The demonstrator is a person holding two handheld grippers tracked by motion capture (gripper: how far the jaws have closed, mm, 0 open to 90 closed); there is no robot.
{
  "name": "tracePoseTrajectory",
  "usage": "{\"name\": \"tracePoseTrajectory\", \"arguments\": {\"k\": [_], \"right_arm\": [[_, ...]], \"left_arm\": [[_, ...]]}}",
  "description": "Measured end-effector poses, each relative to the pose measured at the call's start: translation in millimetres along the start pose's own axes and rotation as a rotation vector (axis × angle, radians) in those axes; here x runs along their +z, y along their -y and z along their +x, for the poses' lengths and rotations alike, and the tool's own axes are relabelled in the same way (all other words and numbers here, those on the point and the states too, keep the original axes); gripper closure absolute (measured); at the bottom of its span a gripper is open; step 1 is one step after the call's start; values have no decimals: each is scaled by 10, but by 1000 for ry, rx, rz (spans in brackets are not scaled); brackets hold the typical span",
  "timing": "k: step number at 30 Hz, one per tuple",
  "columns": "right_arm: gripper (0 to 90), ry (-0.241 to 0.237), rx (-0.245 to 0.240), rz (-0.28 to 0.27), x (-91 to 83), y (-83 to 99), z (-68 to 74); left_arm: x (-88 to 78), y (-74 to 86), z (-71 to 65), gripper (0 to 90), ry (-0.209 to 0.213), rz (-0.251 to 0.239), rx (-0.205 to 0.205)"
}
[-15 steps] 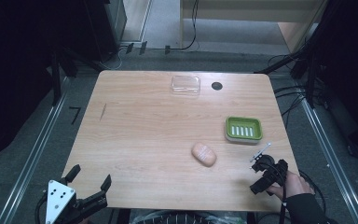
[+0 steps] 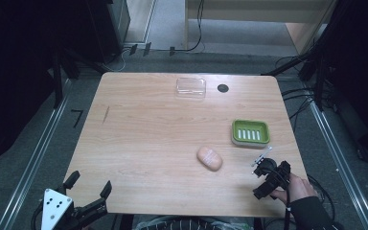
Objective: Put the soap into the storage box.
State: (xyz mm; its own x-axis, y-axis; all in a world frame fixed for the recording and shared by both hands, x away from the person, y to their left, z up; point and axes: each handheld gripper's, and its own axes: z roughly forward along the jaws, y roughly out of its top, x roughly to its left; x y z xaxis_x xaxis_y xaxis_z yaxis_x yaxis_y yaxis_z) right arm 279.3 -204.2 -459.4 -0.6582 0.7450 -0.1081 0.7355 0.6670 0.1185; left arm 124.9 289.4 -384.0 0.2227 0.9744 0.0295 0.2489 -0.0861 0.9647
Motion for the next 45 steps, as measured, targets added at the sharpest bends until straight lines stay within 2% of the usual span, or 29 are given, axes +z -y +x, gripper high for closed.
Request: {"name": "tracePoseTrajectory", "arguments": {"k": [3, 10, 19, 24, 38, 42, 45], "right_arm": [[49, -3, -8, 2, 9, -14, 17], [50, -5, -25, -5, 11, -87, 38], [49, -12, -85, -19, -2, -333, 188], [50, -20, -100, -32, -26, -424, 224], [50, -20, -112, -46, -81, -624, 252], [49, -28, -119, -47, -73, -704, 268], [50, -27, -132, -42, -68, -750, 280]], "left_arm": [[10, -2, -4, 72, -2, 9, 9], [8, 1, 3, 72, -12, 17, 2], [-19, 9, 17, 72, -32, 30, -5], [-18, 9, 4, 72, -31, 25, -2], [-23, 10, 6, 72, -34, 25, 0], [0, 0, -12, 72, -29, 33, 14], [-6, 4, 2, 72, -31, 29, 3]]}}
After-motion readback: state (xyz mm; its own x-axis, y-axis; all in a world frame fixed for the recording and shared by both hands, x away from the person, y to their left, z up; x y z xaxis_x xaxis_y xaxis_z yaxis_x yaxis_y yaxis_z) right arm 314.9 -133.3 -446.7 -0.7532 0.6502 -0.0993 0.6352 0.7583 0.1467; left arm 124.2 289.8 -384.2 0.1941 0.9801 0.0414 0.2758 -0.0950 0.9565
